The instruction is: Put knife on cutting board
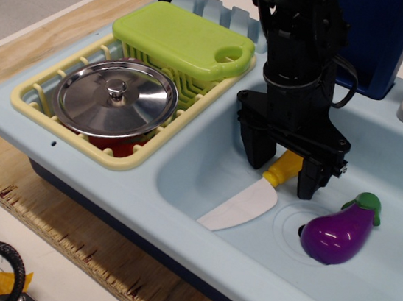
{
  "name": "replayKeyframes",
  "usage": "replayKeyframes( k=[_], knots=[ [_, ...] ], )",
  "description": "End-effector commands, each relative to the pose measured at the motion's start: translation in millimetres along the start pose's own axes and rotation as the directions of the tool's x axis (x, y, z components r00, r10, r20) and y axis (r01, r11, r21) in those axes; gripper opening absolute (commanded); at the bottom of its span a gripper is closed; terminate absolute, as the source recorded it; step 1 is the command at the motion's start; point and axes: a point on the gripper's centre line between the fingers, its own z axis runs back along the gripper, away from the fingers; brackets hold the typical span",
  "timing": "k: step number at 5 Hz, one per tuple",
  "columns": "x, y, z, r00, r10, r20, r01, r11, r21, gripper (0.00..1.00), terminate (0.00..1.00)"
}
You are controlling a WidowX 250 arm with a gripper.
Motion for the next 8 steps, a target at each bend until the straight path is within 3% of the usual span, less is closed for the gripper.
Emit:
replayKeyframes(
  k=[1, 2, 3, 4, 5, 7, 8],
  knots=[
    [2, 8, -6, 1.000, -0.005, 0.019, 0.005, 1.000, -0.014, 1.00, 0.00],
    [-3, 9, -6, 1.000, -0.017, 0.004, 0.017, 1.000, -0.024, 0.00, 0.00],
    [-1, 7, -1, 0.999, -0.027, -0.027, 0.026, 0.999, -0.022, 0.00, 0.00],
    [0, -2, 10, 0.998, -0.064, -0.013, 0.064, 0.998, -0.005, 0.00, 0.00],
    [9, -10, 26, 0.984, -0.175, 0.040, 0.173, 0.984, 0.033, 0.00, 0.00],
    [33, -15, 58, 0.924, -0.380, 0.042, 0.382, 0.923, -0.039, 0.00, 0.00],
    [40, -10, 77, 0.885, -0.464, 0.045, 0.465, 0.885, -0.031, 0.00, 0.00]
  ],
)
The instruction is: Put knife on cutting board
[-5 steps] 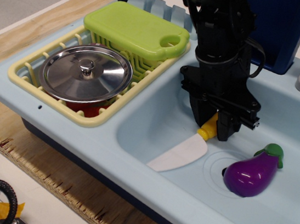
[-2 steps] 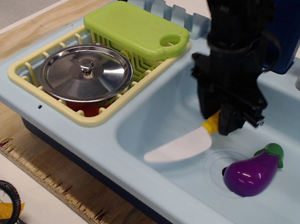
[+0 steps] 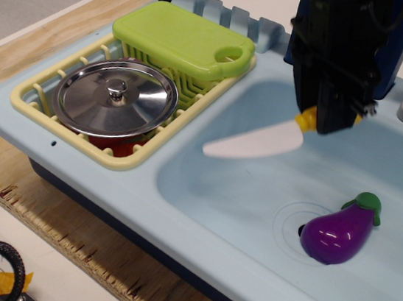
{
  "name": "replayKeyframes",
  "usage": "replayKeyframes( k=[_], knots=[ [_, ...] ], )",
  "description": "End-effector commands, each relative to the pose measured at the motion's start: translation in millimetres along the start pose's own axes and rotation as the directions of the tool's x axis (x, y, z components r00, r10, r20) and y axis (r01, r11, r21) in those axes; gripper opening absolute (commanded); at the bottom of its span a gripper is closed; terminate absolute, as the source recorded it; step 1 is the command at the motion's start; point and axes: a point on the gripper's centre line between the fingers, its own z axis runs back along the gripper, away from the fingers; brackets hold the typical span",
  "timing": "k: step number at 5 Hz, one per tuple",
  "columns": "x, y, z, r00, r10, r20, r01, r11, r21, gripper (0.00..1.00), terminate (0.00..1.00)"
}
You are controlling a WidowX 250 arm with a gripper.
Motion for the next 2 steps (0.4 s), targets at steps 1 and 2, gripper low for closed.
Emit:
replayKeyframes(
  k=[1, 2],
  knots=[
    [9, 12, 43, 0.993, -0.120, 0.009, 0.119, 0.992, 0.046, 0.00, 0.00],
    [7, 15, 64, 0.974, -0.225, 0.001, 0.224, 0.968, 0.111, 0.00, 0.00]
  ],
)
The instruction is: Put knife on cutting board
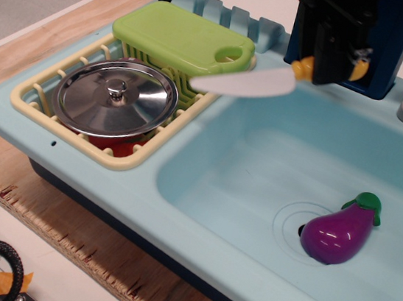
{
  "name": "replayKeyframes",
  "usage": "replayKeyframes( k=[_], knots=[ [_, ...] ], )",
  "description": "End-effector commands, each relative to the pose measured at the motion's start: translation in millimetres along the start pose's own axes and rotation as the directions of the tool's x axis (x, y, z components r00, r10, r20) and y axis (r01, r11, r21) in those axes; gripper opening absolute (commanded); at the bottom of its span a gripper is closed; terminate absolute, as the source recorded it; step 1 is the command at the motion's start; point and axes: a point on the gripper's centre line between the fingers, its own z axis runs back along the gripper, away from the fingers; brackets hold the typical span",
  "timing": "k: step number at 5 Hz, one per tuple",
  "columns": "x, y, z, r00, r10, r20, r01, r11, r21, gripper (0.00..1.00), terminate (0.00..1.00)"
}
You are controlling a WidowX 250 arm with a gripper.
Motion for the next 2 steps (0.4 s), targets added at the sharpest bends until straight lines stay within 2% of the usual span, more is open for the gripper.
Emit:
replayKeyframes(
  k=[1, 2],
  knots=[
    [-8, 16, 32, 0.997, -0.064, 0.040, 0.062, 0.996, 0.064, 0.00, 0.00],
    [-17, 34, 34, 0.981, -0.175, 0.090, 0.165, 0.981, 0.101, 0.00, 0.00]
  ],
)
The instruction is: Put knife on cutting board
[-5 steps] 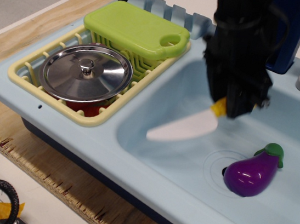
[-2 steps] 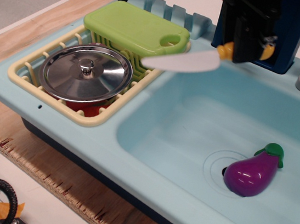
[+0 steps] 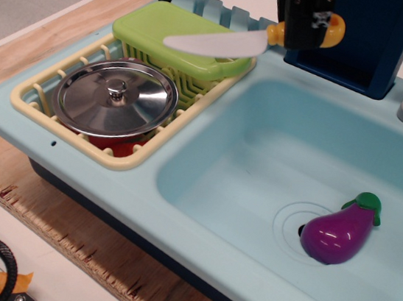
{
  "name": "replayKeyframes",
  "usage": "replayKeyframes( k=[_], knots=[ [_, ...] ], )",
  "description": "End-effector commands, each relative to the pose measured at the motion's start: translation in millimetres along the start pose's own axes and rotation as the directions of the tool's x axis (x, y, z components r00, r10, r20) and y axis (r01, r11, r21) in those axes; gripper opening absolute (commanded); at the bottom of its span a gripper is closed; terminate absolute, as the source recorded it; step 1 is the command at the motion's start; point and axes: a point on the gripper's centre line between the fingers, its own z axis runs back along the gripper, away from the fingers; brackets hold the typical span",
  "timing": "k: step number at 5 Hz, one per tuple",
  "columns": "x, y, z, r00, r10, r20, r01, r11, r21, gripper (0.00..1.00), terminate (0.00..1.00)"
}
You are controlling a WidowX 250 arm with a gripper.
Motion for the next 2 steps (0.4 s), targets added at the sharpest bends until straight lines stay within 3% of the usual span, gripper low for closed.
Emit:
replayKeyframes(
  k=[1, 2],
  knots=[
    [-18, 29, 10, 0.997, -0.071, 0.037, 0.070, 0.997, 0.030, 0.00, 0.00],
    [-30, 43, 4, 0.995, -0.099, 0.004, 0.099, 0.995, 0.002, 0.00, 0.00]
  ],
)
